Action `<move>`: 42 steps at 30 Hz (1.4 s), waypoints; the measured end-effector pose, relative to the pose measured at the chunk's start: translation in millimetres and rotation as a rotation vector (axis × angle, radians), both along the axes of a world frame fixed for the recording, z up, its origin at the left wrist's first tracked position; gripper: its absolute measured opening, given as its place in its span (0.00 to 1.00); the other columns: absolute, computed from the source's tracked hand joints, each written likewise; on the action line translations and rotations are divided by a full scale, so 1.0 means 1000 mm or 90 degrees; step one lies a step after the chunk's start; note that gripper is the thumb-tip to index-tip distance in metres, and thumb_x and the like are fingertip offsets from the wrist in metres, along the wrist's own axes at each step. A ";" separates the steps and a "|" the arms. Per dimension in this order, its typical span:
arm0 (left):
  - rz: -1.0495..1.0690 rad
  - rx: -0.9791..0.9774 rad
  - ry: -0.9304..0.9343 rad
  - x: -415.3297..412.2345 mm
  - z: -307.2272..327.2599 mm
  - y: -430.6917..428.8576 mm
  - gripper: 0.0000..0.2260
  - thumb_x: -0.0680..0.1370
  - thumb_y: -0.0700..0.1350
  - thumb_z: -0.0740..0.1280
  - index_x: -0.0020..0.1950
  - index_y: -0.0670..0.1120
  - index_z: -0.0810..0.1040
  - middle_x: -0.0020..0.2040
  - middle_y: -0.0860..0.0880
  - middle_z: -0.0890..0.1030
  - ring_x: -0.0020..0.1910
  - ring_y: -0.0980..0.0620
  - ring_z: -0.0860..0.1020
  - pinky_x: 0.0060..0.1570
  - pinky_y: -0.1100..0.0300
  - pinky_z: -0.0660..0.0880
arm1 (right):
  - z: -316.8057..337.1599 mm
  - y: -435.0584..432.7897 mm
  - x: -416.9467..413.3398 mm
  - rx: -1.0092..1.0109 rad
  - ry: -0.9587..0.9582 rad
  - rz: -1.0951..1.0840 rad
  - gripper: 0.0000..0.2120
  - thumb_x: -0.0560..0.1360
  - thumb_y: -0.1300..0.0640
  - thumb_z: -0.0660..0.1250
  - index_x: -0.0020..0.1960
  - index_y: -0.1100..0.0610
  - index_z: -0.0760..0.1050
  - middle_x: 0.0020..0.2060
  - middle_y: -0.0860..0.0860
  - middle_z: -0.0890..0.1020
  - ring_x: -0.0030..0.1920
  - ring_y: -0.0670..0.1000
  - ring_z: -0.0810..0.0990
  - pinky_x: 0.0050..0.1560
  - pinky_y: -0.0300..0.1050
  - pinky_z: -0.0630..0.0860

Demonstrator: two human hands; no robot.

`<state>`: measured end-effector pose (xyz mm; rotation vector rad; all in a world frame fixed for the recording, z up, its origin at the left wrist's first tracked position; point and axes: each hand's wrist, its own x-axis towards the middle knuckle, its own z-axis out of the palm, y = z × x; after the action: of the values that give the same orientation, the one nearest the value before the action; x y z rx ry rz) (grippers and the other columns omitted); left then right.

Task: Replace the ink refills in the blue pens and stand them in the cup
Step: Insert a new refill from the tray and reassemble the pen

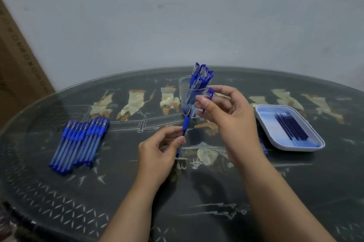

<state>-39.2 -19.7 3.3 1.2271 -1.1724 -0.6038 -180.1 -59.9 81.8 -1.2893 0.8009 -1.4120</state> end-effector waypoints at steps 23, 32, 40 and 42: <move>0.023 -0.016 -0.071 0.002 0.001 0.000 0.13 0.71 0.35 0.75 0.48 0.53 0.84 0.41 0.52 0.84 0.39 0.58 0.81 0.40 0.70 0.75 | -0.009 -0.004 0.004 -0.063 0.100 -0.022 0.11 0.73 0.61 0.74 0.52 0.52 0.76 0.42 0.54 0.86 0.46 0.54 0.85 0.52 0.62 0.80; 0.026 -0.022 -0.078 0.002 0.000 0.000 0.14 0.71 0.35 0.75 0.48 0.54 0.84 0.41 0.52 0.84 0.38 0.58 0.81 0.38 0.71 0.74 | -0.009 -0.003 0.006 -0.076 0.175 -0.012 0.11 0.72 0.61 0.74 0.50 0.49 0.76 0.38 0.51 0.86 0.44 0.50 0.85 0.52 0.57 0.81; 0.031 -0.011 -0.069 0.003 0.000 0.000 0.13 0.71 0.36 0.75 0.48 0.53 0.84 0.41 0.53 0.84 0.39 0.57 0.82 0.40 0.69 0.76 | -0.012 0.002 0.012 -0.112 0.241 -0.036 0.12 0.73 0.63 0.73 0.50 0.50 0.75 0.36 0.47 0.84 0.38 0.40 0.83 0.38 0.28 0.73; 0.029 -0.005 -0.061 0.003 0.000 0.001 0.12 0.71 0.36 0.75 0.48 0.52 0.84 0.42 0.53 0.84 0.39 0.57 0.82 0.40 0.68 0.76 | -0.012 0.004 0.014 -0.124 0.247 -0.045 0.12 0.72 0.63 0.73 0.48 0.49 0.74 0.37 0.46 0.84 0.38 0.38 0.82 0.38 0.26 0.72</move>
<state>-35.9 -18.6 3.4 1.2834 -1.2219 -0.5110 -165.7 -55.8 69.8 -1.7334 0.9925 -1.3372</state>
